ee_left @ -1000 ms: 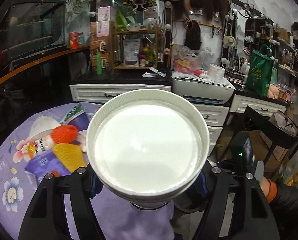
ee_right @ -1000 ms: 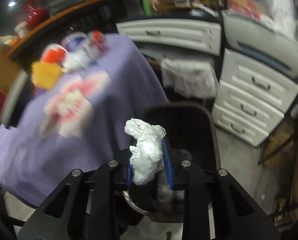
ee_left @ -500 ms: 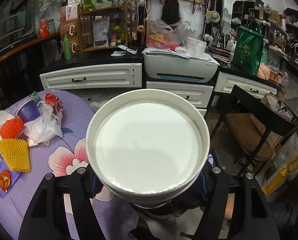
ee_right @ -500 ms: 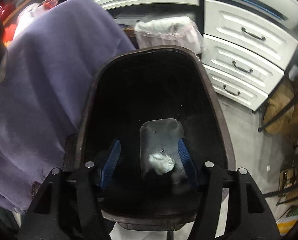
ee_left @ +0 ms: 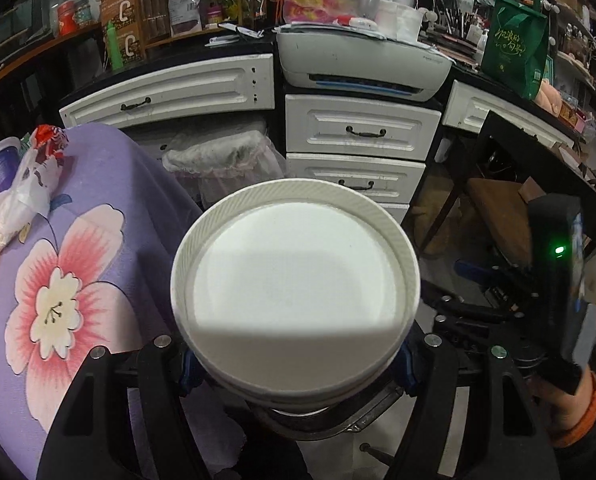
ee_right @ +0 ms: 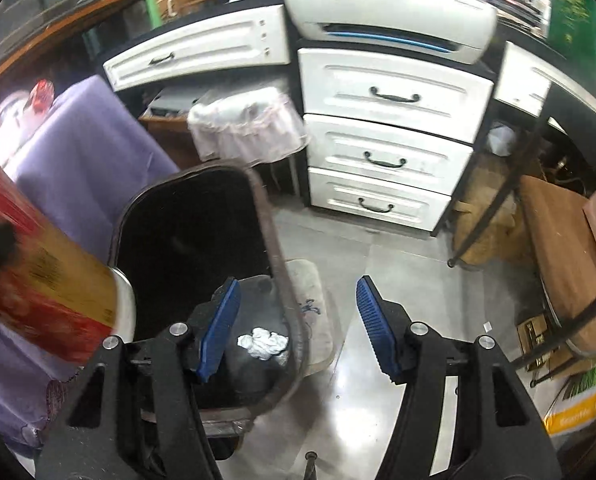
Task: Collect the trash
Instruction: 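Lower the red cup into the black bin and open the left gripper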
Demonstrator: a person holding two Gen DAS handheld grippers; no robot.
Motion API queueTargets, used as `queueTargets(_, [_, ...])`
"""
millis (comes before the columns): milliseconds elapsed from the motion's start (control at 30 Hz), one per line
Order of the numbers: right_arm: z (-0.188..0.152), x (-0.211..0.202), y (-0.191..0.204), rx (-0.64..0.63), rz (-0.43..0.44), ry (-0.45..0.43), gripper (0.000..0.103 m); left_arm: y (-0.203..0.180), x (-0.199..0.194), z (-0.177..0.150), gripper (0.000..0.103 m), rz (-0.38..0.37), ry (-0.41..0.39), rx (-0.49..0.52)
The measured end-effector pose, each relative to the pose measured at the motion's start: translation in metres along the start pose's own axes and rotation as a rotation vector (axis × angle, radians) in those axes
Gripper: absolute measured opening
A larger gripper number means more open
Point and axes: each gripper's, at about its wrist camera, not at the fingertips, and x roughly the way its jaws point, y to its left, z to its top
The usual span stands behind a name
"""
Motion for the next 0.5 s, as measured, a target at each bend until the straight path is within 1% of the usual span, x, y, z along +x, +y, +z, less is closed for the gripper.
queueTargets(200, [-0.009, -0.017, -0.009, 0.015, -0.026, -0.024, 0.062, -0.007, 0.041, -0.015, 0.07, 0.024, 0.079, 0.013])
queueTargets(300, [-0.01, -0.019, -0.016, 0.042, -0.026, -0.03, 0.065, -0.01, 0.059, -0.021, 0.07, 0.036, 0.116, 0.019])
queueTargets(500, [-0.008, -0.023, -0.023, 0.074, -0.023, -0.042, 0.065, -0.017, 0.094, -0.03, 0.07, 0.054, 0.196, 0.037])
